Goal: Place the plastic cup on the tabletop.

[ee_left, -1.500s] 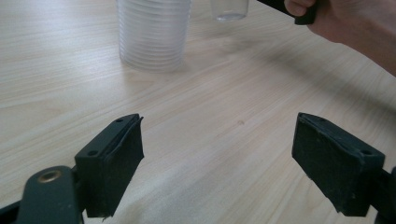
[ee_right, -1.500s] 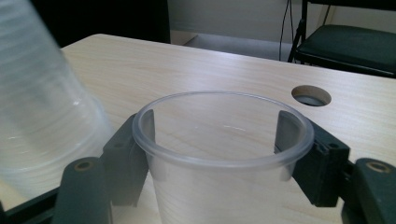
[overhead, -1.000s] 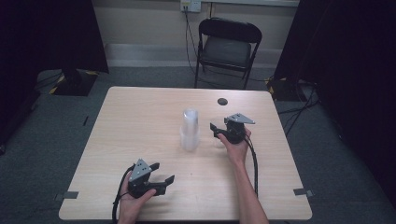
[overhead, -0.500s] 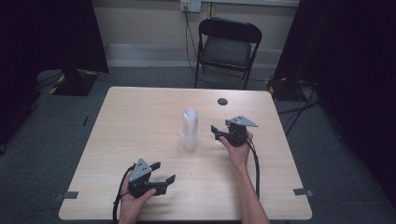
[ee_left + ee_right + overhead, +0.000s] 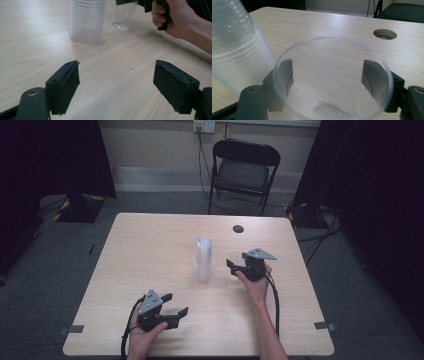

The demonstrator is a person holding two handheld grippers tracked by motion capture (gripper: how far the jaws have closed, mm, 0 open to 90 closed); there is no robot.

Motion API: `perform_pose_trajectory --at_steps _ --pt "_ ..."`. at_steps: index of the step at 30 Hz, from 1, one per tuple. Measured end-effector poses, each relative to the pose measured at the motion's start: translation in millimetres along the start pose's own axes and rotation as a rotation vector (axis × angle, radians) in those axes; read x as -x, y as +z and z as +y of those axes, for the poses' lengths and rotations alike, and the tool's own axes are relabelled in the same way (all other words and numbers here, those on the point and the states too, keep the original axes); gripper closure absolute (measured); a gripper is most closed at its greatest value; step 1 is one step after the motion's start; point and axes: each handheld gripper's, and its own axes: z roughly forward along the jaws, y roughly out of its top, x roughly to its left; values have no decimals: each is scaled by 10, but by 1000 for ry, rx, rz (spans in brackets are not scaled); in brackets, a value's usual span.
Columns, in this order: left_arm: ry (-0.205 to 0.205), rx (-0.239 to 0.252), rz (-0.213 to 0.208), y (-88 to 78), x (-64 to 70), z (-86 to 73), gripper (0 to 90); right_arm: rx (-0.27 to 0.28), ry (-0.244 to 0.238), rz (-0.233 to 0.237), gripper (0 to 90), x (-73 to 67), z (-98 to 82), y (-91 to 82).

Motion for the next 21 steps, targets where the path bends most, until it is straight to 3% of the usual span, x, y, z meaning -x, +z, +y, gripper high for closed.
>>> perform_pose_trajectory --at_steps 14,17,21 --pt "-52 -22 -8 27 -44 -14 198 -18 5 -12 277 -3 -45 -7" --pt "-54 -22 -9 22 -49 -15 197 -24 6 -10 251 -13 -49 -4" --pt "-56 -22 -11 15 -56 -18 195 -39 24 -11 151 -10 -75 5"
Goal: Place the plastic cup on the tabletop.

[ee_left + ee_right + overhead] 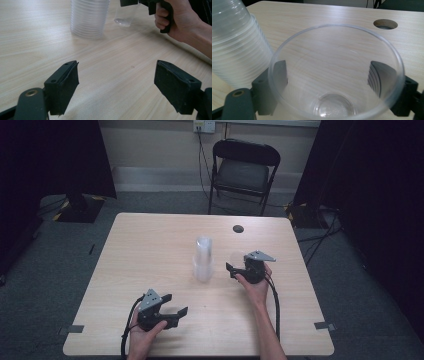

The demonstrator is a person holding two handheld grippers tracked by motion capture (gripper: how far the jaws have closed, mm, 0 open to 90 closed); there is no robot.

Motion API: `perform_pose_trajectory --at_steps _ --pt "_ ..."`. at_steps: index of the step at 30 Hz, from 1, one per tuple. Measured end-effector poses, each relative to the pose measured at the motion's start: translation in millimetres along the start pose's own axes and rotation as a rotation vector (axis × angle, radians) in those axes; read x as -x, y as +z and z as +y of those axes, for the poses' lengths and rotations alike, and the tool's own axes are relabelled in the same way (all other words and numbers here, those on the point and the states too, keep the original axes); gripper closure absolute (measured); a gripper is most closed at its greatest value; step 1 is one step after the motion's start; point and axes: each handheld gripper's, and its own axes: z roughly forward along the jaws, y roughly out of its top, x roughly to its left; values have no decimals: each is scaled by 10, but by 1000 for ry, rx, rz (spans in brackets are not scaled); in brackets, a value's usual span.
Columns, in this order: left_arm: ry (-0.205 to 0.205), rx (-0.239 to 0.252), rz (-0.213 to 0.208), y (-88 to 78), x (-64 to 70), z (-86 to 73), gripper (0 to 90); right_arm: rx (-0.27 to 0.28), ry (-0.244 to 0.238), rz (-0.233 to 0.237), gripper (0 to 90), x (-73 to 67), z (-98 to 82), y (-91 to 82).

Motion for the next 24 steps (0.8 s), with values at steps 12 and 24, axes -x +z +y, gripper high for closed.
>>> perform_pose_trajectory --at_steps 12,24 --pt "-6 3 9 0 -16 -3 186 -23 27 -14 137 30 -77 -75" --pt "8 0 27 -10 -21 14 161 -38 13 -40 146 18 -159 -244"
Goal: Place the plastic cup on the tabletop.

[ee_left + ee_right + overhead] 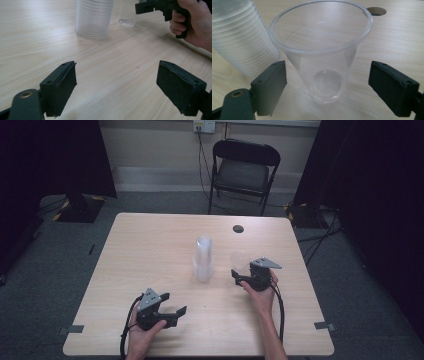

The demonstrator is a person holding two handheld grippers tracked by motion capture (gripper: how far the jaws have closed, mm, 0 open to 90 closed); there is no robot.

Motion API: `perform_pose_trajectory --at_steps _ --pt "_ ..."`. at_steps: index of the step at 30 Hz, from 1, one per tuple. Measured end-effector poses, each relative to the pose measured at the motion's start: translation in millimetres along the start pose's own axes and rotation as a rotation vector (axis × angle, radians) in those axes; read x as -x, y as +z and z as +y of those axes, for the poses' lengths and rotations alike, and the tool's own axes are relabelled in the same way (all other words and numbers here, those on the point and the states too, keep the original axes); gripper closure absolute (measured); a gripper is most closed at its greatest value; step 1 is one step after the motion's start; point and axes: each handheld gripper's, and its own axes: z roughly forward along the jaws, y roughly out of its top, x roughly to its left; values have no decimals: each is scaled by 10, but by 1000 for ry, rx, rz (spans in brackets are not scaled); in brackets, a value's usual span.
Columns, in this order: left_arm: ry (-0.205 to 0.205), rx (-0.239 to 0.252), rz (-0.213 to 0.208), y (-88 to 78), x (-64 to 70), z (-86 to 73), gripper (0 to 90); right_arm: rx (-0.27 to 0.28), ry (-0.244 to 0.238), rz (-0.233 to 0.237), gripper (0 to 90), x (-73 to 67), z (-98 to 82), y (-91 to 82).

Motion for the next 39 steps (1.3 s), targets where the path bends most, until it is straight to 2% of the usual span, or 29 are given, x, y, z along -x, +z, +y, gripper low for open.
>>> perform_pose_trajectory --at_steps 14,17,20,25,30,32,34,37,39 --pt "-2 8 21 -58 -45 5 159 3 39 -16 170 6 -93 -273" --pt "-14 17 23 -71 -56 -3 159 6 53 -12 175 -4 -128 -324" --pt "-13 17 26 -81 -62 -13 159 21 46 -20 182 -45 -169 -396" --pt "-10 25 20 -98 -65 -37 158 36 42 -7 183 -147 -212 -511" --pt "-8 22 31 -118 -81 -70 158 46 41 9 188 -280 -261 -646" --pt "6 18 38 -128 -87 -87 158 54 40 18 187 -327 -282 -688" --pt "0 19 48 -134 -98 -102 159 53 38 22 187 -390 -311 -736" --pt "-6 16 51 -144 -113 -120 160 53 35 19 190 -462 -350 -786" --pt "-3 19 60 -146 -124 -130 166 54 24 1 200 -514 -393 -830"
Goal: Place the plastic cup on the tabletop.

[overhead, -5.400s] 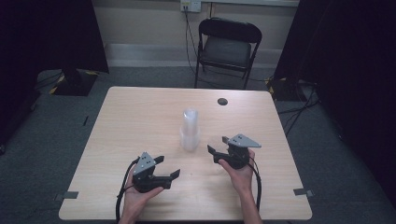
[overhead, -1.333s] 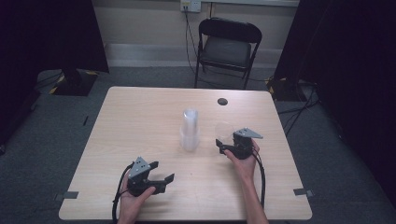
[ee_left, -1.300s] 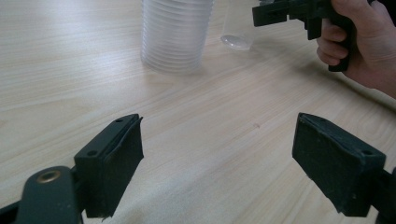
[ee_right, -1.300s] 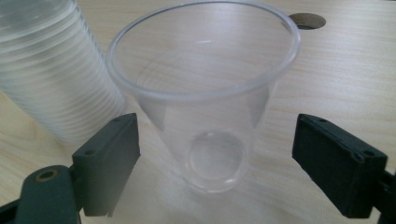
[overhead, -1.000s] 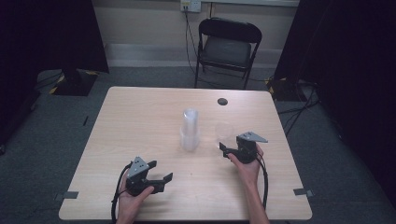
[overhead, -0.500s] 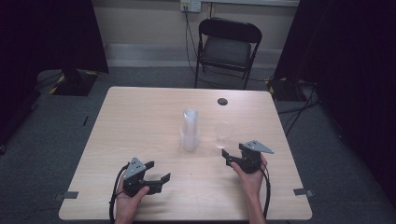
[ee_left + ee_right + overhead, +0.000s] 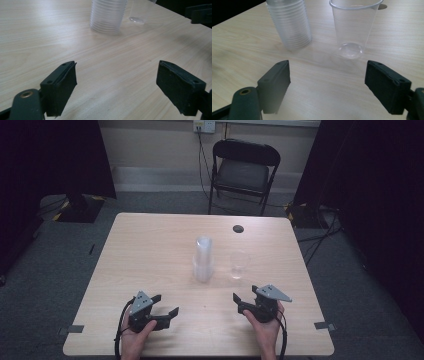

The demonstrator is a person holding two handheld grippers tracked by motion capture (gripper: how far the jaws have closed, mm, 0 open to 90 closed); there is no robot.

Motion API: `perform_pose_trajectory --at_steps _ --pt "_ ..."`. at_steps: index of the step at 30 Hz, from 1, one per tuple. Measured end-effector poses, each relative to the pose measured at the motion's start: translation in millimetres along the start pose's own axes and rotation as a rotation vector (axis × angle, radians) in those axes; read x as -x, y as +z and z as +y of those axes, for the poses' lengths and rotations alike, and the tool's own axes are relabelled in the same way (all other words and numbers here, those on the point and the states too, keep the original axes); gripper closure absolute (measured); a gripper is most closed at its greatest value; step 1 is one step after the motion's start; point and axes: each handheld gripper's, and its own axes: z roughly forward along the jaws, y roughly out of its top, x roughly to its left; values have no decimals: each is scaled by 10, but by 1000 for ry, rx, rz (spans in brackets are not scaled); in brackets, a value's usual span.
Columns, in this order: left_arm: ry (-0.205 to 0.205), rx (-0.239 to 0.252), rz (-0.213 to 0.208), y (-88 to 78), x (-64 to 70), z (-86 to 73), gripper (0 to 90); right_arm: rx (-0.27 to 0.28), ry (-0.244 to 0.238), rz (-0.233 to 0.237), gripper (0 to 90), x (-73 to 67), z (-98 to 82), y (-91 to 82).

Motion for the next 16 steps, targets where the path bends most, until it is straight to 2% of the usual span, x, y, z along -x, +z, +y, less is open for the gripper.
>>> perform_pose_trajectory --at_steps 2,5,8,12,16 --pt "-2 5 1 -4 2 -2 168 17 25 18 197 -50 -54 -50" --pt "8 7 8 -17 1 -12 168 24 25 19 195 -156 -111 -133" --pt "-24 20 30 -15 -10 -42 168 17 1 17 193 -244 -135 -220" --pt "-31 29 35 -20 5 -50 168 18 -4 24 183 -301 -180 -283" --pt "-31 26 31 -4 15 -35 168 7 -6 31 169 -308 -207 -268"
